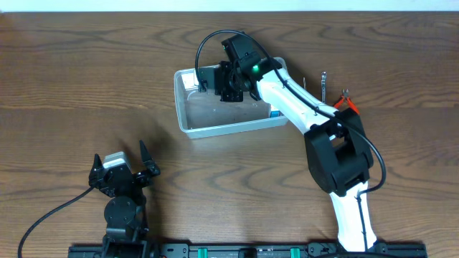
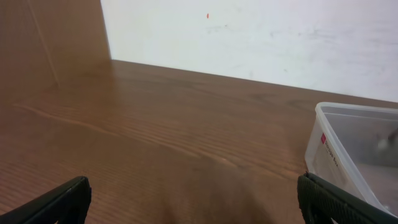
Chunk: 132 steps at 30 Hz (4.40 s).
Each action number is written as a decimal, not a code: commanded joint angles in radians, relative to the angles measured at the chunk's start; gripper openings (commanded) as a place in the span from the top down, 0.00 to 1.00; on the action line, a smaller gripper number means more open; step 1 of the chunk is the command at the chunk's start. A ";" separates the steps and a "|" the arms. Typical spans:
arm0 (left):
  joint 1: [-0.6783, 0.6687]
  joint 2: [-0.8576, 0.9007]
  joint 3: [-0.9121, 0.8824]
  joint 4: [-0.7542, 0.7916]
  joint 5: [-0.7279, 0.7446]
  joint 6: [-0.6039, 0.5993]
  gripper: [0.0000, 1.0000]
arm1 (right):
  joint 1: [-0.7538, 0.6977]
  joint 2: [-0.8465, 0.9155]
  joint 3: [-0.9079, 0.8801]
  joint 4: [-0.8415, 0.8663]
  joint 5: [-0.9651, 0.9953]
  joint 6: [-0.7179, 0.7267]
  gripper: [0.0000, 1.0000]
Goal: Pack container
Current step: 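Lower the hammer into the container and open the right gripper, then grasp the red-handled pliers with the right gripper, then place the pliers into the container and release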
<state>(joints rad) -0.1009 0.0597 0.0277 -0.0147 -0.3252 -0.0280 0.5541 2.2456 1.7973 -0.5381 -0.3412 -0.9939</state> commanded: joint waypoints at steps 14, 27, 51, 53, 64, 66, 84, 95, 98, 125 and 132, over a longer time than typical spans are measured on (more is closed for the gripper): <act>0.002 -0.003 -0.024 -0.026 -0.016 0.002 0.02 | -0.046 -0.368 0.010 -0.116 0.222 0.579 0.43; 0.002 -0.003 -0.024 -0.026 -0.016 0.002 0.02 | -0.583 -0.479 -0.045 -0.491 0.333 0.993 0.32; 0.002 -0.003 -0.024 -0.026 -0.016 0.002 0.02 | -0.730 -0.053 -0.169 -0.415 0.287 0.906 0.54; 0.002 -0.003 -0.024 -0.026 -0.016 0.002 0.02 | -0.730 -0.051 -0.169 -0.415 0.287 0.906 0.55; 0.002 -0.003 -0.024 -0.026 -0.016 0.002 0.02 | -0.728 -0.034 -0.190 -0.392 0.289 0.910 0.66; 0.002 -0.003 -0.024 -0.026 -0.016 0.002 0.02 | -0.728 -0.031 -0.199 -0.386 0.289 0.910 0.66; 0.002 -0.003 -0.024 -0.026 -0.016 0.002 0.02 | -0.731 -0.046 -0.109 -0.511 0.284 0.917 0.99; 0.002 -0.003 -0.024 -0.026 -0.016 0.002 0.02 | -0.599 -0.295 0.201 -0.730 0.101 0.948 0.99; 0.002 -0.003 -0.024 -0.026 -0.016 0.002 0.02 | -0.490 -0.354 0.201 -0.689 0.101 0.914 0.99; 0.002 -0.003 -0.024 -0.026 -0.016 0.002 0.02 | 0.035 0.075 0.197 -0.291 -0.011 -0.077 0.99; 0.002 -0.003 -0.024 -0.026 -0.016 0.002 0.02 | 0.117 0.090 0.198 -0.293 0.121 -0.035 0.69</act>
<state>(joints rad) -0.1009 0.0597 0.0277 -0.0147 -0.3252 -0.0280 0.6361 2.3184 1.9949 -0.8352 -0.2768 -1.0550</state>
